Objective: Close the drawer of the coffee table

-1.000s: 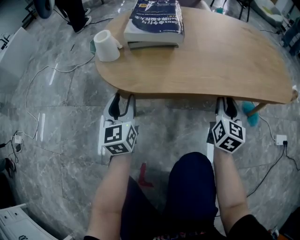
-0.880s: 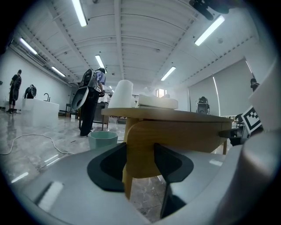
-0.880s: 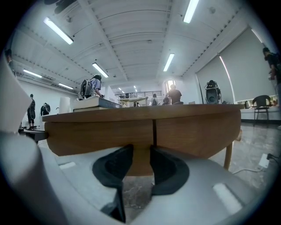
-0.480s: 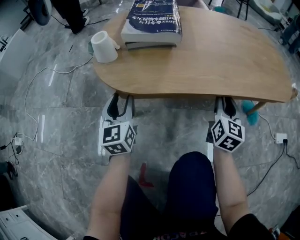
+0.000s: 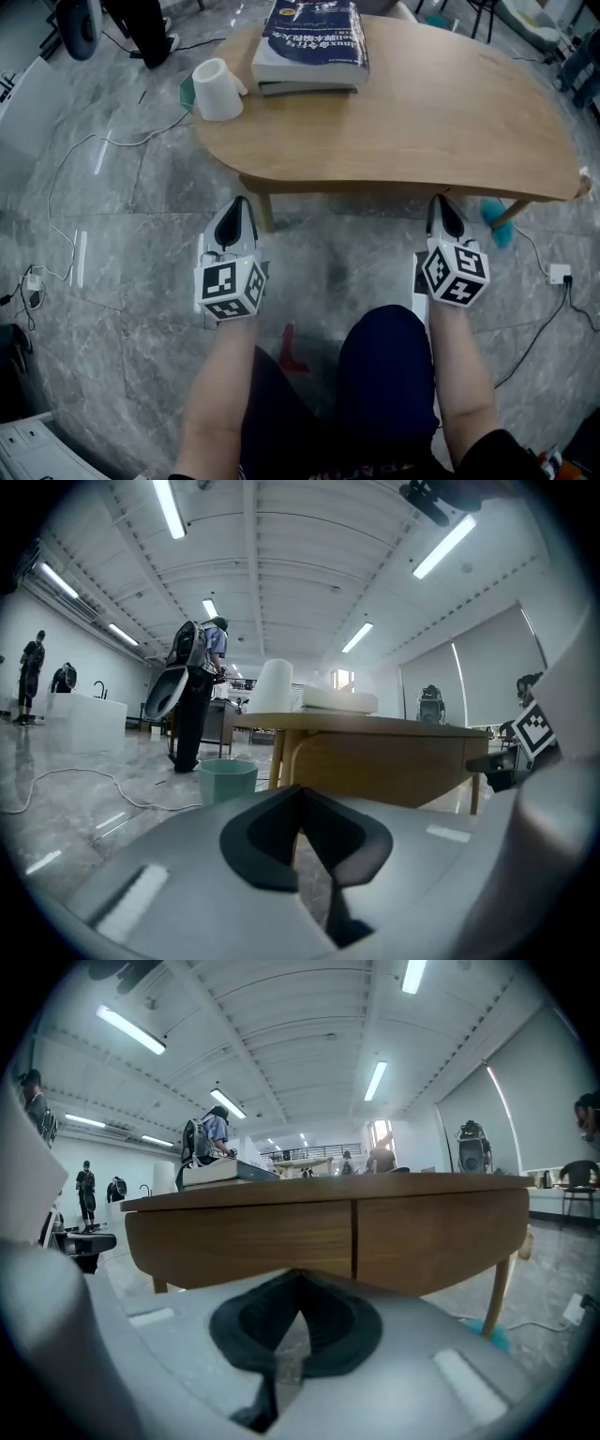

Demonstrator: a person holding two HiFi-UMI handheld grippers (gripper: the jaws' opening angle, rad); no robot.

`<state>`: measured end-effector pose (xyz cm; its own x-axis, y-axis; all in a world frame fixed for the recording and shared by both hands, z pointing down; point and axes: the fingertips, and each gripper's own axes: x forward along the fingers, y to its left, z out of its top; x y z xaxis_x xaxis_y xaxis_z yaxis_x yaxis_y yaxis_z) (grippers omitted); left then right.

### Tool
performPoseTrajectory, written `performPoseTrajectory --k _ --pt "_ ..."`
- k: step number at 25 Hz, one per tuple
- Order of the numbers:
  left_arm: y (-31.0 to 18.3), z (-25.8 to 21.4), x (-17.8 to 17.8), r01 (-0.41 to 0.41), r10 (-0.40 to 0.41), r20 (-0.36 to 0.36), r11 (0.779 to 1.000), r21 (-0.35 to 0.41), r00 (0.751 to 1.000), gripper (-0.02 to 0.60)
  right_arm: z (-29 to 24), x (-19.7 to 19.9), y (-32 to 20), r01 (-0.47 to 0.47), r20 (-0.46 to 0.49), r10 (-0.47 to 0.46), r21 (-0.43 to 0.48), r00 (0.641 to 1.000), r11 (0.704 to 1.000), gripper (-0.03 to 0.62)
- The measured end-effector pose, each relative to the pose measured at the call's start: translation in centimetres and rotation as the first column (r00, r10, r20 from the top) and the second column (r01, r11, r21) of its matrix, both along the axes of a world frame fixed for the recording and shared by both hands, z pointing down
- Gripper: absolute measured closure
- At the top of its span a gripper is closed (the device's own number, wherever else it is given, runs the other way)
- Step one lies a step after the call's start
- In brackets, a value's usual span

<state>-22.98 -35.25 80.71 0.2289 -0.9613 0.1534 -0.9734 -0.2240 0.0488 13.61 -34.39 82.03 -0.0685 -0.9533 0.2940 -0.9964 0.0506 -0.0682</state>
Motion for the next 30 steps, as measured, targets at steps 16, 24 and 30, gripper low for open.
performPoseTrajectory --k 16,24,30 --pt "6.9 -6.1 1.1 -0.017 0.014 -0.02 0.986 -0.166 1.0 0.578 -6.3 -2.4 5.3 0.126 0.003 -0.127 -0.179 0.992 0.976 0.592" --pt "11.3 -19.8 1.9 0.001 0.004 0.019 0.96 -0.28 1.0 0.578 -19.4 -2.6 8.4 0.205 0.027 -0.207 -0.309 0.978 0.929 0.592" --pt "13.9 -31.1 2.8 -0.013 0.028 0.041 0.947 -0.321 0.999 0.578 -30.2 -4.0 9.9 0.285 0.035 -0.29 -0.329 0.956 0.9 0.592"
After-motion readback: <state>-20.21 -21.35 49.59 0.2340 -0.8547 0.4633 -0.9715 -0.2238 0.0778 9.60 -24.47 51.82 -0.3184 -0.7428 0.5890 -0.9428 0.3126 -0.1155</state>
